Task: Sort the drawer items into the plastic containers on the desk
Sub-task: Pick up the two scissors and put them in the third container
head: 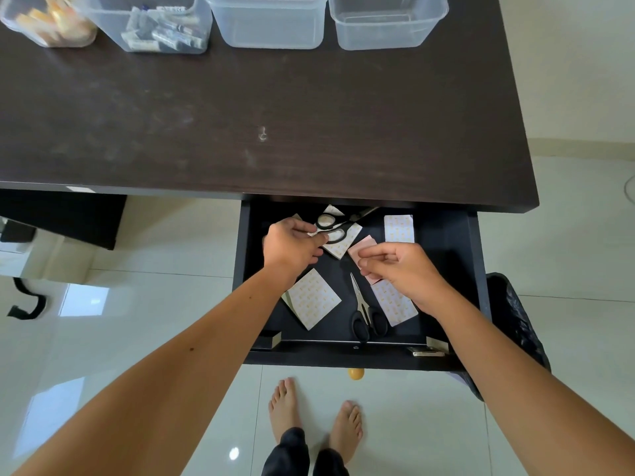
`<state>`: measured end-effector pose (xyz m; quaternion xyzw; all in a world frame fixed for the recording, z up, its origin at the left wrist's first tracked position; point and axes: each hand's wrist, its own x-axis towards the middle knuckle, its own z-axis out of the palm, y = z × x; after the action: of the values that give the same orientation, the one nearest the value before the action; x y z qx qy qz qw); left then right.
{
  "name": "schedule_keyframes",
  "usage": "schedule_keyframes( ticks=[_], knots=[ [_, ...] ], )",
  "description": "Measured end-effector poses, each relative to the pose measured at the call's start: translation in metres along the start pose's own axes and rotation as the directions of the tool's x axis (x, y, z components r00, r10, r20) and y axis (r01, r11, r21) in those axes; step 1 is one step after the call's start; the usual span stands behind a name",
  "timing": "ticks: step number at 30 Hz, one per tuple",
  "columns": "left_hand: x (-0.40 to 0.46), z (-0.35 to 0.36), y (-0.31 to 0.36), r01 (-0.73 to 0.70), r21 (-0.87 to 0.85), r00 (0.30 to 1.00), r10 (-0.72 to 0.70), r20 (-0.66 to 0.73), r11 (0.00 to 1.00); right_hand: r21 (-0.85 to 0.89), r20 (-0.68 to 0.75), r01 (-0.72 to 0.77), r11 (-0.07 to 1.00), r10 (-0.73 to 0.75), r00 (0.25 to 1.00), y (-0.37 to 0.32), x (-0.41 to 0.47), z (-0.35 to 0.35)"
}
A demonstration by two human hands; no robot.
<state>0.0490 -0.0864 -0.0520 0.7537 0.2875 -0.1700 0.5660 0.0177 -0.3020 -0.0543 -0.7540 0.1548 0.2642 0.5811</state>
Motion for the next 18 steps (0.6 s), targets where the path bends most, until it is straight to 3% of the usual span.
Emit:
schedule_keyframes(
  ticks=[10, 18],
  knots=[
    [-0.013, -0.005, -0.01, 0.072, -0.293, 0.995, -0.049, 0.084, 0.953, 0.003, 0.022, 0.006, 1.0, -0.006, 1.0, -0.003, -0.007, -0.008],
    [-0.019, -0.015, -0.01, 0.131, -0.382, 0.977, -0.053, 0.208, 0.915, -0.304, 0.184, 0.05, 0.951, 0.007, 0.983, 0.002, -0.015, -0.013]
  ],
)
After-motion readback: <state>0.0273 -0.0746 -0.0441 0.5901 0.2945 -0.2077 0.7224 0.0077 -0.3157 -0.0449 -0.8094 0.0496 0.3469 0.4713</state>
